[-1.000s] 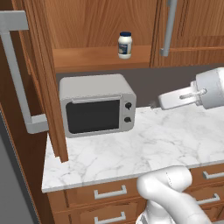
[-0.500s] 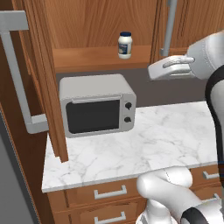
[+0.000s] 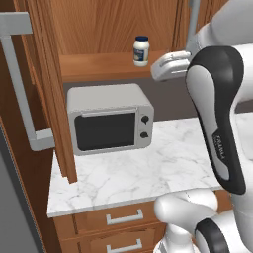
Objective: The dining table condiment station is running low on mayonnaise. Refill the condiment station by opening the cabinet and taking the mayonnaise from the cabinet and placing it on the dining table.
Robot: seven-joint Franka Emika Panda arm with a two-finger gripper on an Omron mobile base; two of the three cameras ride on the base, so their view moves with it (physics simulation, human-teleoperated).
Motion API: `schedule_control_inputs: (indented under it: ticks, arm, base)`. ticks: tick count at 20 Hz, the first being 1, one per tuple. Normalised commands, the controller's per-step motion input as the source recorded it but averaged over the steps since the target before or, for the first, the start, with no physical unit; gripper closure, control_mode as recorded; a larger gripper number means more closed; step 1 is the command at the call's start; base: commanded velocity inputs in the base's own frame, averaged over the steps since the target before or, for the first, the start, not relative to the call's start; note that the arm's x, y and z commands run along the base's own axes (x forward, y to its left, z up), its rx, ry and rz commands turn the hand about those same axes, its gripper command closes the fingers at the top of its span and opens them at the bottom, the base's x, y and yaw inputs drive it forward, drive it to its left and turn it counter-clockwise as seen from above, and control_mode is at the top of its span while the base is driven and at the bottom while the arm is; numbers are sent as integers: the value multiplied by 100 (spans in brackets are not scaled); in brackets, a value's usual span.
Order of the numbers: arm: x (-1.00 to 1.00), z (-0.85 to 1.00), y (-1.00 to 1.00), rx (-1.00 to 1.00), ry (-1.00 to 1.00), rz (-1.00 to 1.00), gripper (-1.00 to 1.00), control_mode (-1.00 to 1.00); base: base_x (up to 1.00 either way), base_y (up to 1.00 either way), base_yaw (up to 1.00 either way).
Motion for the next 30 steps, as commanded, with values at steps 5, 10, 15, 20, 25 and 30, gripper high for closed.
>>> schedule_control_inputs:
  ticks: [5, 10, 15, 20, 25, 30]
  arm:
    - [57, -2, -1, -1, 0, -3, -100, -100]
    - [29, -8, -2, -5, -18, 0, -100, -100]
    - [46, -25, -13, -9, -21, 0, -100, -100]
    - [59, -37, -7, -9, -14, -1, -100, -100]
    - [56, -10, 0, -1, 0, -4, -100, -100]
    - [28, 7, 0, 0, -7, -7, -100, -100]
  base:
    - [0, 0, 0]
    - [0, 0, 0]
    - [0, 0, 0]
    - [0, 0, 0]
    - [0, 0, 0]
    - [0, 0, 0]
